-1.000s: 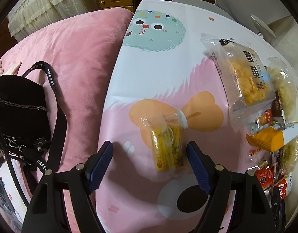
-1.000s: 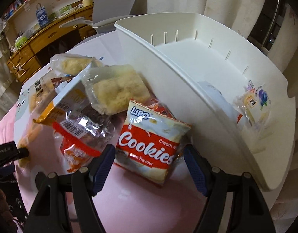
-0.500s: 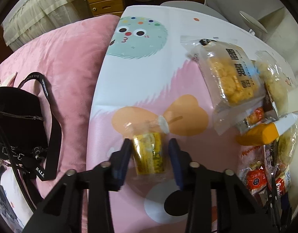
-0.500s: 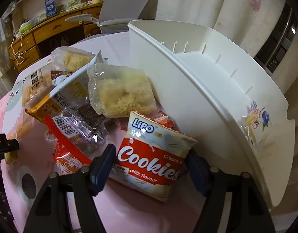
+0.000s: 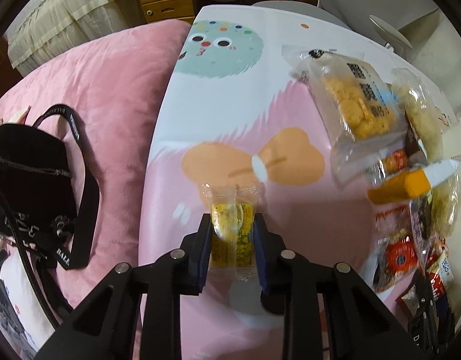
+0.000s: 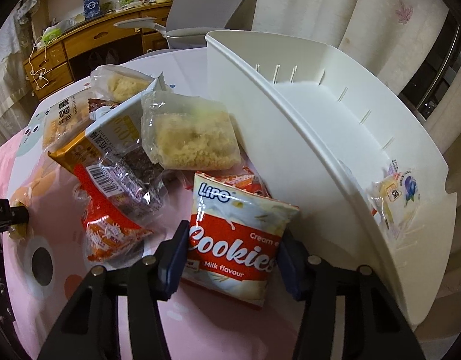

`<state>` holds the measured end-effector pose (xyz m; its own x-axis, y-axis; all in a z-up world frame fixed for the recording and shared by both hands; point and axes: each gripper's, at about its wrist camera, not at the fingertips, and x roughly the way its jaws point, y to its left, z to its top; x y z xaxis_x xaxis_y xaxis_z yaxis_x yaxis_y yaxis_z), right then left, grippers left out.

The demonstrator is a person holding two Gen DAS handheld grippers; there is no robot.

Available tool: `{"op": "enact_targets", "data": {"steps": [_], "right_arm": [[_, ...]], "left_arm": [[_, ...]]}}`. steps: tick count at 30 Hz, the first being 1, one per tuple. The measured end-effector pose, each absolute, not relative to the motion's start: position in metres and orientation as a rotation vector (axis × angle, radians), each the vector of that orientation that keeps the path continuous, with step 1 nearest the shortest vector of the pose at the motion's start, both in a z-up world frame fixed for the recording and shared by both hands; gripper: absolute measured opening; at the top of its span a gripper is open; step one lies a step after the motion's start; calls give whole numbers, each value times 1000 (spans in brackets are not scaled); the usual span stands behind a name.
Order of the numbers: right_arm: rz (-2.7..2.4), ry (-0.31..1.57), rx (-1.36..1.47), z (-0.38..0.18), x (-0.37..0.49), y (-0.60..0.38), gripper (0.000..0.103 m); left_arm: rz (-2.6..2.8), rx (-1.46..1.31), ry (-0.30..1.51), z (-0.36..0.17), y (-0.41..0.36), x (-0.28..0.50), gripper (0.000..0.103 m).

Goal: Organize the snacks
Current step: 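Grasp the yellow candy with the left tool while the right tool grasps the LIPO Cookies pack, then carry the candy and cookies over the white tray and release both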

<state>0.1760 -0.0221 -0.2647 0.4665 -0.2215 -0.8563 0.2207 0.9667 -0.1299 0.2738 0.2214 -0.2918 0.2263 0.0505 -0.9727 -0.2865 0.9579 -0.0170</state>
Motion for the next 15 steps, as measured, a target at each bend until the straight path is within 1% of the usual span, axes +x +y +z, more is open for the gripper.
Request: {"op": "enact_targets", "data": {"steps": [8,15], "right_arm": [[-243,1070,14,-260,152,-16,51],[-209,1054,27,-240,121,-9,51]], "left_arm": [[194,-221,1336,-275,219,231,24],[124,-219,1315,-241,208,183,24]]}}
